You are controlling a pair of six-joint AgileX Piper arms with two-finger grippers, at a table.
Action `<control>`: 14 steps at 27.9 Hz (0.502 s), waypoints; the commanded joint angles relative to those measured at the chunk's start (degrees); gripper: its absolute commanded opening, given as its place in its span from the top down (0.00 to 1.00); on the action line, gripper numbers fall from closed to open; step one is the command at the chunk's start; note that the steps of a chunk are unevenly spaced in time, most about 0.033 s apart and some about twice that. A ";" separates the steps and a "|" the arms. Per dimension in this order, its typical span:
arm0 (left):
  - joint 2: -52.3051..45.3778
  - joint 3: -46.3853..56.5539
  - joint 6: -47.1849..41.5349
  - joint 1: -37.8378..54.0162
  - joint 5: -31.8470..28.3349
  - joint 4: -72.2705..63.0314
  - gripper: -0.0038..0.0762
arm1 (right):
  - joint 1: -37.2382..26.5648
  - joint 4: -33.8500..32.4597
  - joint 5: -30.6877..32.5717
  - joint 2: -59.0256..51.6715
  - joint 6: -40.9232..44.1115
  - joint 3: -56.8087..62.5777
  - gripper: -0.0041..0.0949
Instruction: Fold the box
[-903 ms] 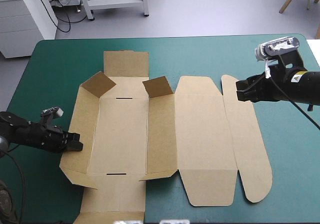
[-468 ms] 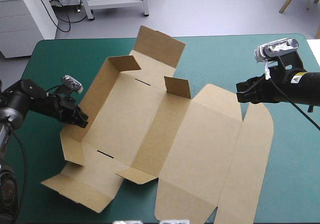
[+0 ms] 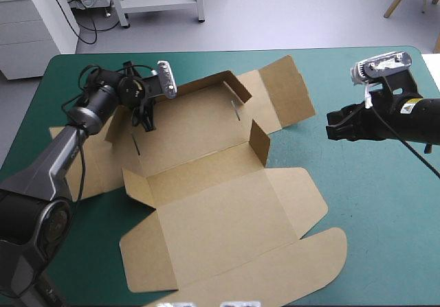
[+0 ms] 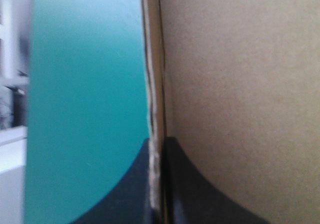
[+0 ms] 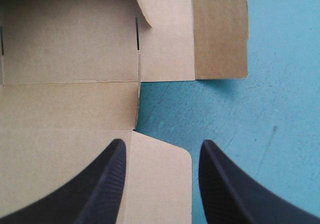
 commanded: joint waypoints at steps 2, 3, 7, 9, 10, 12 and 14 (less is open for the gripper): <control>-1.97 -4.28 0.05 -6.08 -13.57 5.44 0.96 | -0.58 -1.25 -5.11 -1.26 1.15 -1.19 0.54; -2.11 -4.28 -0.70 -7.43 -15.04 6.56 0.96 | -0.85 -2.18 -5.24 -1.26 1.25 -1.19 0.54; -3.34 -4.05 -4.93 -12.37 -14.30 11.71 0.96 | -2.97 -5.84 -4.99 -1.26 2.79 -1.19 0.54; -4.22 -3.64 -7.35 -14.46 -12.97 14.19 0.96 | -4.09 -8.28 -4.88 -1.26 3.60 -1.09 0.54; -4.88 -3.05 -8.49 -15.48 -12.86 15.46 0.96 | -4.57 -9.43 -4.81 -1.26 4.11 -1.10 0.54; -7.80 -0.17 -11.11 -18.23 -12.77 18.60 0.96 | -5.72 -12.05 -4.26 -1.26 5.14 -1.10 0.54; -9.98 2.48 -12.78 -19.62 -13.16 20.32 0.96 | -6.46 -12.68 -4.12 -1.26 5.62 -1.10 0.54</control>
